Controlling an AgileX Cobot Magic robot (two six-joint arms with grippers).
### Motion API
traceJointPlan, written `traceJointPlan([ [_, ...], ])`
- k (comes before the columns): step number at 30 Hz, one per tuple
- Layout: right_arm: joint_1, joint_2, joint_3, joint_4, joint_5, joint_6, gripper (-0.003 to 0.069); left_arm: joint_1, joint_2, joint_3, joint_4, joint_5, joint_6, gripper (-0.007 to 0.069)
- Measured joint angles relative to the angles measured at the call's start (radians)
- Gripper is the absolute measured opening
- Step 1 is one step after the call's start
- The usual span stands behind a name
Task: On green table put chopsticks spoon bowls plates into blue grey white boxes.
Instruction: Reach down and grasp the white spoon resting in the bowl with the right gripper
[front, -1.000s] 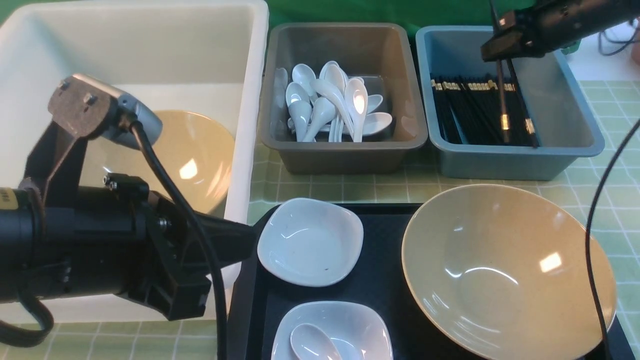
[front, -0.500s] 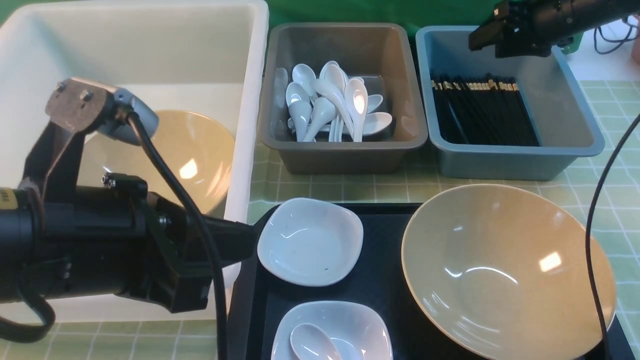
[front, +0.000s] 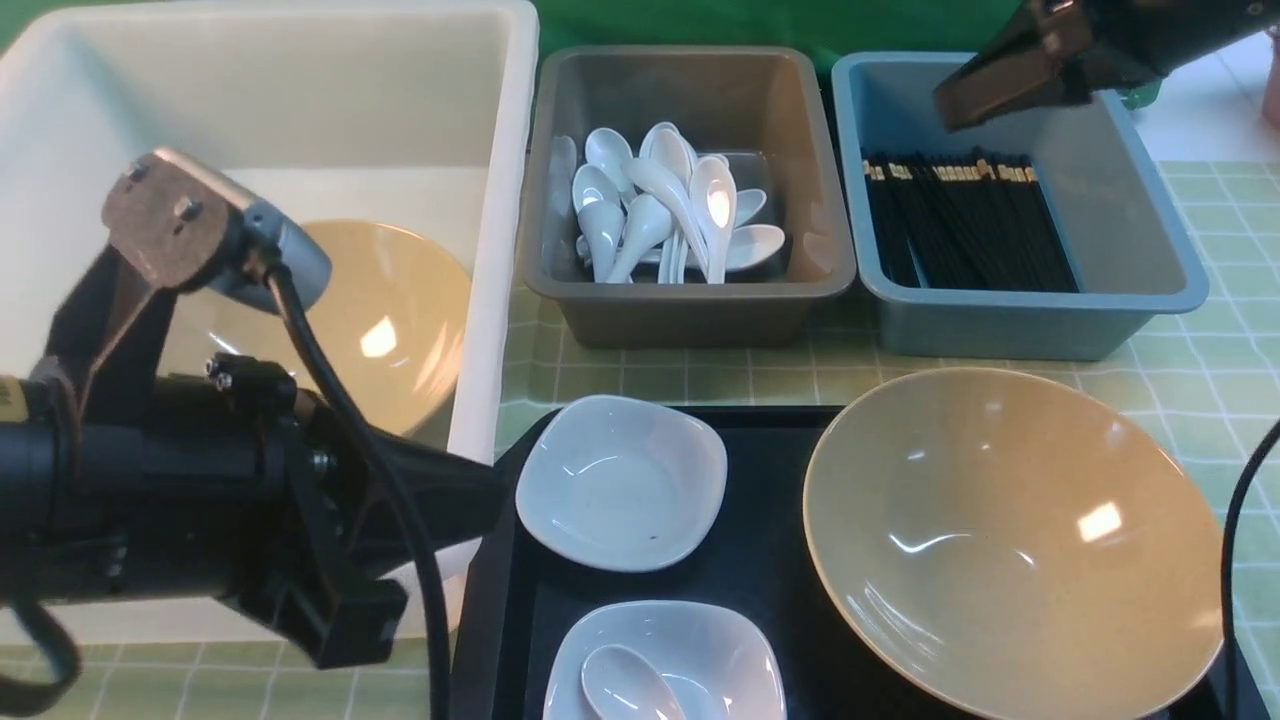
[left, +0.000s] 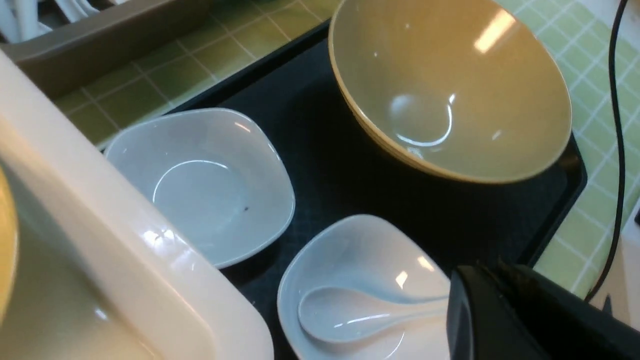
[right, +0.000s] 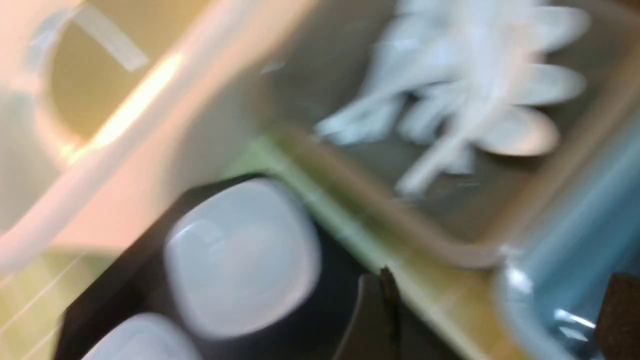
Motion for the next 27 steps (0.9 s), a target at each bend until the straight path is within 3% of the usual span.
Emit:
traceJointPlan([
  [7, 0.227, -0.066, 0.004, -0.121, 0.067, 0.03, 0.0536, -0.012, -0.019, -0.12, 0.115, 0.127, -0.016, 0.0],
  [9, 0.37, -0.069, 0.027, -0.253, 0.076, 0.087, 0.0536, -0.017, -0.049, -0.125, 0.153, 0.177, -0.016, 0.0],
  [15, 0.581, -0.068, 0.157, -0.392, 0.063, 0.228, 0.0536, -0.019, -0.184, -0.121, 0.282, 0.27, -0.069, 0.0],
  [27, 0.778, 0.042, 0.275, -0.437, 0.044, 0.376, 0.0536, -0.019, -0.374, -0.108, 0.363, 0.342, -0.091, 0.0],
])
